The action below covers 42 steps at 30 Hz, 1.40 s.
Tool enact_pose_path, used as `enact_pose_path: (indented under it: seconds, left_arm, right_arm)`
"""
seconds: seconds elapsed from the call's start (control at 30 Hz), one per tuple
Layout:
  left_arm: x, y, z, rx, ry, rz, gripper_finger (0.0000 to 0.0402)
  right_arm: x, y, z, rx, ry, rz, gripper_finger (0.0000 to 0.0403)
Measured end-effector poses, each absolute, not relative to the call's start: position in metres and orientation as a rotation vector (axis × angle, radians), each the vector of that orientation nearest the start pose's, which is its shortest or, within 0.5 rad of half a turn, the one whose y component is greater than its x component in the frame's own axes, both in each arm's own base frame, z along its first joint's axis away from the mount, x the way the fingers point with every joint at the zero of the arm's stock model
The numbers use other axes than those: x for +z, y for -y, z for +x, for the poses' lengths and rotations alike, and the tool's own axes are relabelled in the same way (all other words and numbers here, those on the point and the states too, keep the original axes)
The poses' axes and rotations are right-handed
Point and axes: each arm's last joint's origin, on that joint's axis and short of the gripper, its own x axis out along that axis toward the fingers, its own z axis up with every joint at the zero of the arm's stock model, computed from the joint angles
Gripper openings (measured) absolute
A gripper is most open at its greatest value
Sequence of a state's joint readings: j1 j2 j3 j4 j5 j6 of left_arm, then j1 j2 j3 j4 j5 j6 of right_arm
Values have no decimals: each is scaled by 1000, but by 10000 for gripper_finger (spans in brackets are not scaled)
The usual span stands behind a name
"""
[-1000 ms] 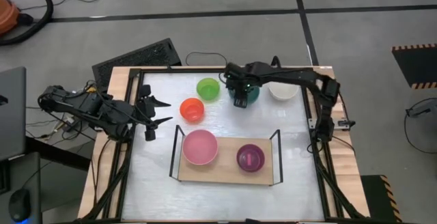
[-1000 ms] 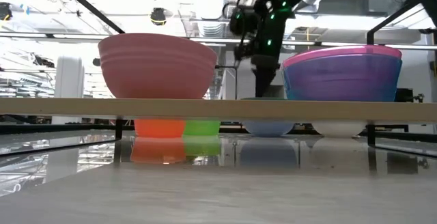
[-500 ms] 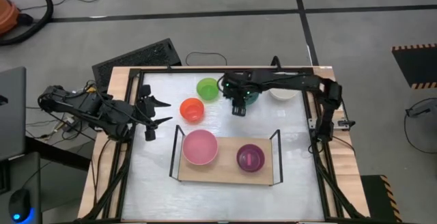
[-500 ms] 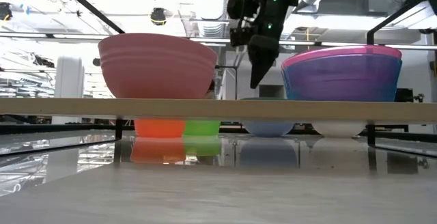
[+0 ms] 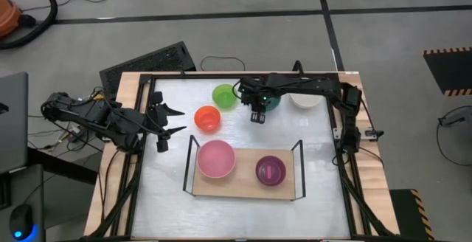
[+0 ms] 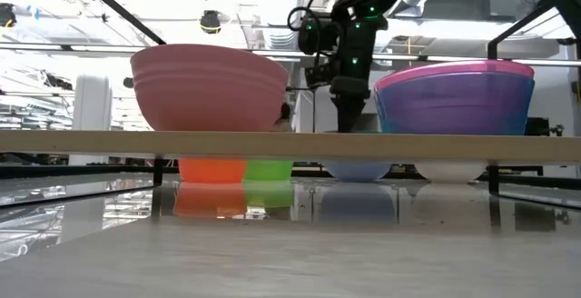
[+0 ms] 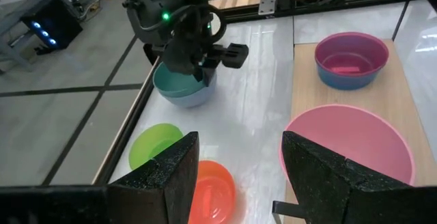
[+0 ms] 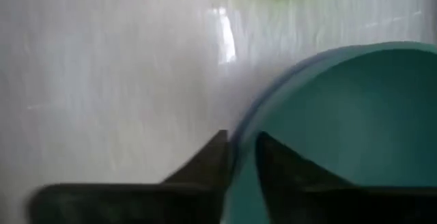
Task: Place and stack bowls onto a shelf
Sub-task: Stack the big dark green bowl on top of the big pink bowl on the shelf
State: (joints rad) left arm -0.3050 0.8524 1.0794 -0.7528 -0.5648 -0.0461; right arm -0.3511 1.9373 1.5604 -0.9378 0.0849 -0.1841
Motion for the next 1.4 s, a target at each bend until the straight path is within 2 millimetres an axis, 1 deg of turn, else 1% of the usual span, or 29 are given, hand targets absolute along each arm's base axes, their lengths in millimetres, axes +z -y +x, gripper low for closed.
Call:
enact_pose_path:
  seconds: [0.07, 0.1, 0.27, 0.37, 0.53, 0.63, 0.73, 0.8, 0.87, 1.03, 1.13, 1.23, 1.4]
  left_arm:
    - [370, 31, 149, 264, -472, 177, 197]
    - [370, 31, 149, 264, -472, 177, 197]
    - [370, 31, 149, 264, -471, 175, 197]
    - [370, 31, 149, 265, -471, 174, 197]
    - [370, 31, 149, 266, -470, 173, 197]
    - [370, 31, 149, 265, -470, 173, 197]
    - [370, 31, 149, 265, -470, 174, 197]
    - [370, 31, 149, 265, -470, 174, 197]
    - [370, 31, 149, 264, -470, 175, 197]
    - [370, 31, 149, 265, -470, 174, 197]
    - [370, 31, 149, 265, -470, 174, 197]
    - [370, 31, 149, 265, -470, 174, 197]
    - [370, 31, 149, 265, -470, 173, 197]
  right_arm:
    - [222, 136, 363, -243, -1354, 21, 34]
    - [222, 136, 363, -233, -1354, 6, 28]
    - [222, 132, 363, -271, -1381, -23, 28]
    - [229, 128, 361, -277, -1365, -40, 28]
    - [251, 123, 359, -331, -1345, -101, 28]
    - [271, 120, 358, -345, -1297, -118, 28]
    - [297, 108, 359, -327, -1213, -137, 28]
    - [311, 94, 362, -277, -1165, -153, 28]
    - [324, 78, 364, -186, -1119, -163, 28]
    - [343, 28, 373, 76, -1012, -237, 28]
    - [348, -5, 376, 193, -967, -330, 28]
    - [349, -36, 375, 303, -930, -439, 28]
    - [351, -80, 372, 453, -852, -567, 28]
